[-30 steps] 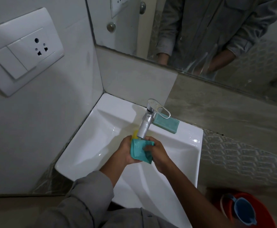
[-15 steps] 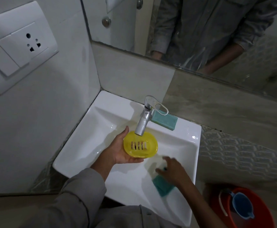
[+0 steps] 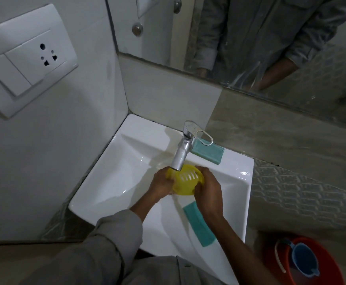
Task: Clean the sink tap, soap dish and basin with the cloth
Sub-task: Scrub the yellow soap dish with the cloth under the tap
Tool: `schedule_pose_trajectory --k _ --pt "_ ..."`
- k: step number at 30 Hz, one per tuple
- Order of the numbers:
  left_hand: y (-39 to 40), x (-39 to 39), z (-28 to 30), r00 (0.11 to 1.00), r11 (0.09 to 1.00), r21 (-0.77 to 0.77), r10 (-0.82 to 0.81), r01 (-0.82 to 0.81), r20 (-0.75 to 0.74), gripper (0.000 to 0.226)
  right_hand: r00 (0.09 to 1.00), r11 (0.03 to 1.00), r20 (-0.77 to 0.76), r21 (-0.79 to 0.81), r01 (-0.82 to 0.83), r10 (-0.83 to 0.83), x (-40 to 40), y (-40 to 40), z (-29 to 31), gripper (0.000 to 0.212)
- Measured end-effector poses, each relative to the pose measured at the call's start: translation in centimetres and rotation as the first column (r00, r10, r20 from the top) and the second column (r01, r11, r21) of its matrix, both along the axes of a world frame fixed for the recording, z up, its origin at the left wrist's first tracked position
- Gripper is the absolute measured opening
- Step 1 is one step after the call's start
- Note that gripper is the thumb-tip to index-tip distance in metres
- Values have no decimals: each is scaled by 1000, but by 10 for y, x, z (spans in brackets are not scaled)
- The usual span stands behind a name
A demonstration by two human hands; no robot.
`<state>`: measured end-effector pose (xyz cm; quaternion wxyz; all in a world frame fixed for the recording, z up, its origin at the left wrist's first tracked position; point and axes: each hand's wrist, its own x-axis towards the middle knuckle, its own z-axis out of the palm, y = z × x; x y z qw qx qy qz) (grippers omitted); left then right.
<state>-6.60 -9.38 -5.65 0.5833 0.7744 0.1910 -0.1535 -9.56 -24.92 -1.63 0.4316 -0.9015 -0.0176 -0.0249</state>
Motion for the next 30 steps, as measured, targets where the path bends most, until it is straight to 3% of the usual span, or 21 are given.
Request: schedule_pose_trajectory --k 4,7,8,10,13,15,19,22,25,27,29,30 --pt "-3 -2 -2 995 940 -327 84 -97 -54 40 987 991 125 -92 -93 104 -2 -7 -3 50" --pt "-1 -9 -3 996 906 -414 73 -86 -48 30 999 996 40 75 -38 35 -2 -5 -8 49" --pt "1 -10 -1 996 930 -357 76 -85 -40 26 996 979 -82 197 47 -31 0 -4 -9 44" --pt "6 -11 6 997 973 -217 73 -75 -16 17 905 895 -415 364 258 -92 6 -3 -13 27" --pt "15 -10 21 999 995 -99 7 -10 -32 17 734 875 -678 381 299 44 10 0 -17 23" --pt "20 -9 31 998 999 20 -34 36 -62 22 686 848 -717 437 302 125 12 8 -17 25" --pt "29 -4 46 995 964 249 -90 98 -42 31 684 713 -659 639 290 313 17 26 -17 28" --pt "37 -2 49 986 940 303 -170 160 6 31 630 569 -680 705 423 375 25 35 -15 30" --pt "49 -1 43 982 952 282 -153 117 109 22 693 594 -631 720 358 348 33 39 -15 31" --pt "49 -2 33 986 985 149 64 -87 154 26 831 709 -526 656 259 183 35 42 -14 27" --pt "41 -4 28 935 908 -225 341 -354 -98 27 944 837 -327 527 147 41 31 47 -11 29" --pt "35 -5 28 907 813 -409 334 -415 -258 22 976 888 -216 453 81 21 27 51 -9 28"
